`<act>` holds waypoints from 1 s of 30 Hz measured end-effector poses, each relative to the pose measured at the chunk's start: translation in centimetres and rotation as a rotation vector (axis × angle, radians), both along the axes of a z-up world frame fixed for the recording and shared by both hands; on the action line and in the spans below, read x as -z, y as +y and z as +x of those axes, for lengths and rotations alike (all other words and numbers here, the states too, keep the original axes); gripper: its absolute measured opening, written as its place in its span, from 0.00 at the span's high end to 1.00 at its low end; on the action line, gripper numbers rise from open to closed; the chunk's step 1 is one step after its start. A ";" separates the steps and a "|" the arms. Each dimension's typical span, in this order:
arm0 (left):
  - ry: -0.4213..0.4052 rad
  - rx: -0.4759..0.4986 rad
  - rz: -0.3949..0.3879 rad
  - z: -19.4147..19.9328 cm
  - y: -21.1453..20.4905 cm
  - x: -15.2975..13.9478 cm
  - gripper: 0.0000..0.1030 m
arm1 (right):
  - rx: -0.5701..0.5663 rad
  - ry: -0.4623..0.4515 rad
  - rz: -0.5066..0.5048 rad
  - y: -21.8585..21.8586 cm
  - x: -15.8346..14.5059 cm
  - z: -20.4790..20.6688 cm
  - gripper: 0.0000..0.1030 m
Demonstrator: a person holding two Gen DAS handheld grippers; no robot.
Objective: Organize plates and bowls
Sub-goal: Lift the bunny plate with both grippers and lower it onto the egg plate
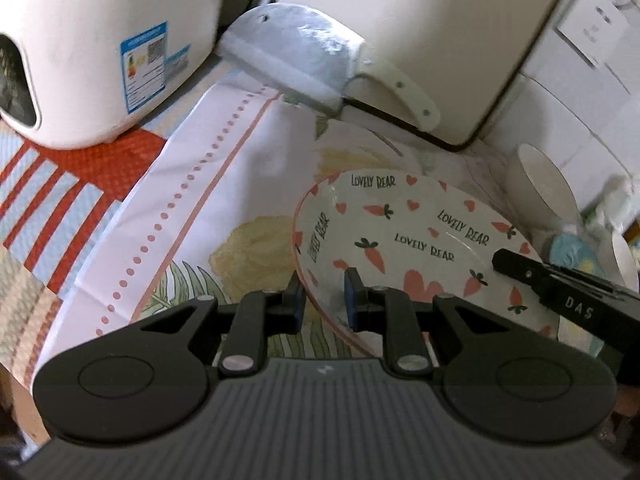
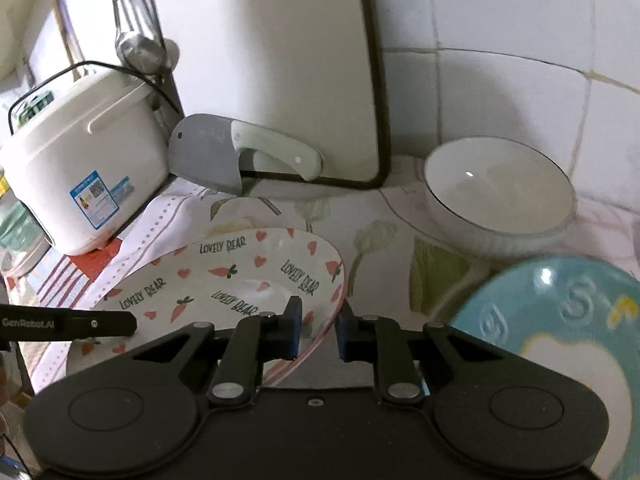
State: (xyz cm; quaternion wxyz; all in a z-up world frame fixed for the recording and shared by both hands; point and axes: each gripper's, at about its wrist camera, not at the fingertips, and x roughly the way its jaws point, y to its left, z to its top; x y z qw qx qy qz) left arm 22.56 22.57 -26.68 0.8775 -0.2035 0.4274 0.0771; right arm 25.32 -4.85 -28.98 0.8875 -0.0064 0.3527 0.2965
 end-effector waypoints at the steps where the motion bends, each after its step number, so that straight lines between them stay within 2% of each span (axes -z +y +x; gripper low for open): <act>1: 0.001 0.010 -0.004 -0.2 -0.1 -0.2 0.83 | 0.005 0.000 0.002 -0.3 -0.1 -0.4 0.79; 11: -0.014 0.089 0.000 -2.9 -2.7 -3.7 0.83 | 0.094 0.024 0.053 -4.4 -2.5 -4.3 0.79; 22: -0.082 0.251 -0.007 -3.5 -8.2 -8.2 0.83 | 0.232 -0.045 0.082 -11.2 -5.7 -8.0 0.79; 30: -0.089 0.357 -0.040 -1.2 -13.5 -8.2 0.83 | 0.341 -0.071 0.065 -16.7 -6.4 -8.7 0.78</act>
